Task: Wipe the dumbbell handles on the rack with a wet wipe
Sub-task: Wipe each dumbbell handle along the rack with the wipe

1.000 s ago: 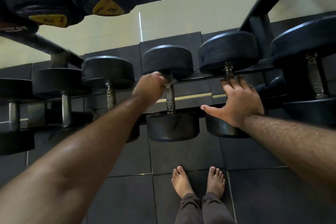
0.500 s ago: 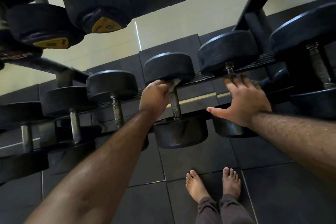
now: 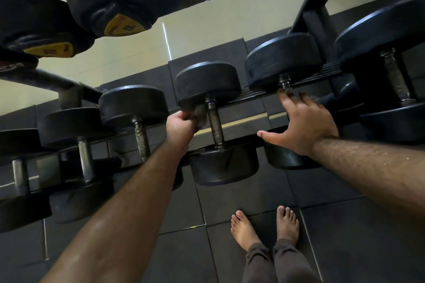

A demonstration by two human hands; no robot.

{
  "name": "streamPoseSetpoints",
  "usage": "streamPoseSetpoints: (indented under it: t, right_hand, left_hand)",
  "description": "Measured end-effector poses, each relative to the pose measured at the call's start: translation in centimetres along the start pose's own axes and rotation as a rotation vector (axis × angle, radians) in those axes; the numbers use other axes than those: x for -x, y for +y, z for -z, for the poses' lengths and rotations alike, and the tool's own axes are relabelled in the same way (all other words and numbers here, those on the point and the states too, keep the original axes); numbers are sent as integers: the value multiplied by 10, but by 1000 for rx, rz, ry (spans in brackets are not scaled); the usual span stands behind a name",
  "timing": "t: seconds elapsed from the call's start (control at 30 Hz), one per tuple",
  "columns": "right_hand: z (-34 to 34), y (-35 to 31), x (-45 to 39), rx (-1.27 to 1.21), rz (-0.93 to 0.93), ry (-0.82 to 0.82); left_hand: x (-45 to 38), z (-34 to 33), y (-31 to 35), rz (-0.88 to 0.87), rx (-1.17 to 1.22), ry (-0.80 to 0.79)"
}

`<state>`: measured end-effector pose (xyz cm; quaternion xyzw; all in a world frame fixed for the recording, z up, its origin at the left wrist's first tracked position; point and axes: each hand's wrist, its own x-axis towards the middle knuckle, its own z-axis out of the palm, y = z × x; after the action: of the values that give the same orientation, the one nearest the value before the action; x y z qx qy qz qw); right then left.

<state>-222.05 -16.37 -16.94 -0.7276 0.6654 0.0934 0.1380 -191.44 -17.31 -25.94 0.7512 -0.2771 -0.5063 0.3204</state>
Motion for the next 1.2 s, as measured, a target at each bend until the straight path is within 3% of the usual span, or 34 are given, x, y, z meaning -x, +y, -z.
streamPoseSetpoints:
  t: [0.07, 0.13, 0.27, 0.33, 0.4, 0.5, 0.57, 0.63, 0.67, 0.73, 0.8, 0.9, 0.97, 1.03, 1.07, 1.13, 1.2]
  right_hand:
    - [-2, 1, 0, 12, 4, -6]
    - [-2, 0, 0, 9, 2, -8]
    - [-2, 0, -1, 3, -1, -17]
    - [-3, 1, -2, 10, 3, -20]
    - [-3, 1, -1, 9, 2, -15]
    - [-3, 0, -2, 13, -3, -15]
    - [-2, 1, -2, 18, -5, -13]
    - [-3, 0, -2, 21, 0, -8]
    - [-3, 0, -2, 23, 2, -6]
    - [-4, 1, -3, 30, 6, -12]
    - [-5, 2, -3, 32, 5, -12]
    - [-4, 1, -3, 39, 2, -8]
    - [-4, 1, -4, 48, 5, -12]
    - [-5, 1, -3, 45, 6, -14]
    - [-5, 1, -3, 44, 5, -10]
    - [-6, 1, -4, 48, 9, -11]
    - [-6, 1, -4, 50, 8, -20]
  left_hand:
    - [1, -23, 5, 42, 163, -42]
    - [-2, -27, 0, 21, 93, -152]
    - [-11, 12, -21, 63, -370, -558]
    - [-16, 15, -19, 44, -295, -460]
    - [-18, 0, -9, 69, 44, -292]
    - [-16, -27, -1, 77, 211, -358]
    - [-14, -24, -9, 150, 102, -511]
    - [-16, -8, -14, 212, -188, -692]
    - [-20, 1, -16, 190, -320, -708]
    - [-32, 7, -18, 106, -328, -520]
    - [-35, -3, -14, 63, -30, -337]
    - [-31, -27, -9, 100, 232, -409]
    - [-30, -22, -16, 174, 149, -563]
    - [-33, 1, -20, 177, -217, -742]
    - [-36, 12, -22, 142, -389, -742]
    - [-39, 22, -16, 62, -421, -567]
    - [-34, 12, -4, 16, -111, -388]
